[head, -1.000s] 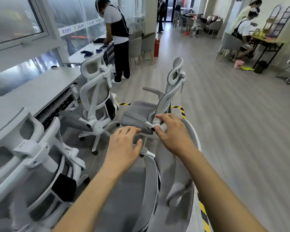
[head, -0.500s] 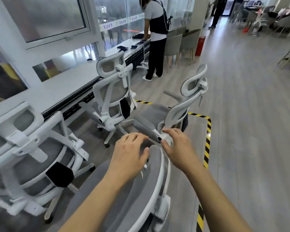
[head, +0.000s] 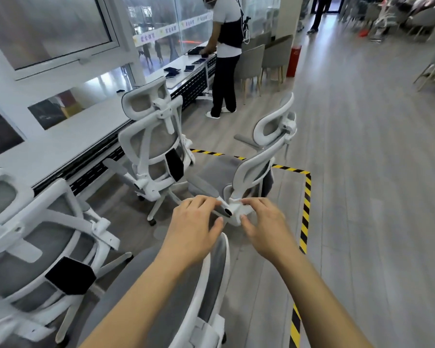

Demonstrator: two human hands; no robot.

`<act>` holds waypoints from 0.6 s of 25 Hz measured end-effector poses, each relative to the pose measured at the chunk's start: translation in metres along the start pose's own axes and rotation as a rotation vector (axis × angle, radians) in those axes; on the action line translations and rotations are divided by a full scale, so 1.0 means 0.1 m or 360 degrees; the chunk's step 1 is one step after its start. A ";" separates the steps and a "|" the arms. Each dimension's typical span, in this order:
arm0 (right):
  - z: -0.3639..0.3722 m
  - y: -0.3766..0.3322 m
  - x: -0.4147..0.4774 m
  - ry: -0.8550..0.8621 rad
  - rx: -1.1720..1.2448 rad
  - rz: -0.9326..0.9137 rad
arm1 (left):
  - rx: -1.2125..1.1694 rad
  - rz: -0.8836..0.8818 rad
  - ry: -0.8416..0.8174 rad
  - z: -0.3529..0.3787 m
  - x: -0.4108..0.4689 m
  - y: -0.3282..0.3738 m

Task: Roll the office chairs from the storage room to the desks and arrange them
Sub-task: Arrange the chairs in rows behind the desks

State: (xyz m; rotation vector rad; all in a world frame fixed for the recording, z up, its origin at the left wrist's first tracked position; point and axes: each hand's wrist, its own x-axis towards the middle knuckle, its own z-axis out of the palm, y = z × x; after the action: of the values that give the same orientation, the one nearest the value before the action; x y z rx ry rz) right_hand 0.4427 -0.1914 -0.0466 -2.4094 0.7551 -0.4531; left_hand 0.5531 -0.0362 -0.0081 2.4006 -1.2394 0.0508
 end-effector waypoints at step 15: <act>0.32 0.21 1.81 -0.0343 -0.0053 -0.0494 | 0.0230 -0.0434 0.0071 0.07 0.88 -0.69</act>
State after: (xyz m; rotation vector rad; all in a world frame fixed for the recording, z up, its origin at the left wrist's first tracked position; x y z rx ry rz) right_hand 0.5907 -0.3015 -0.0583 -2.5646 0.2983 -0.2938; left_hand 0.6583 -0.0715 -0.0191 2.6566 -0.9072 0.1140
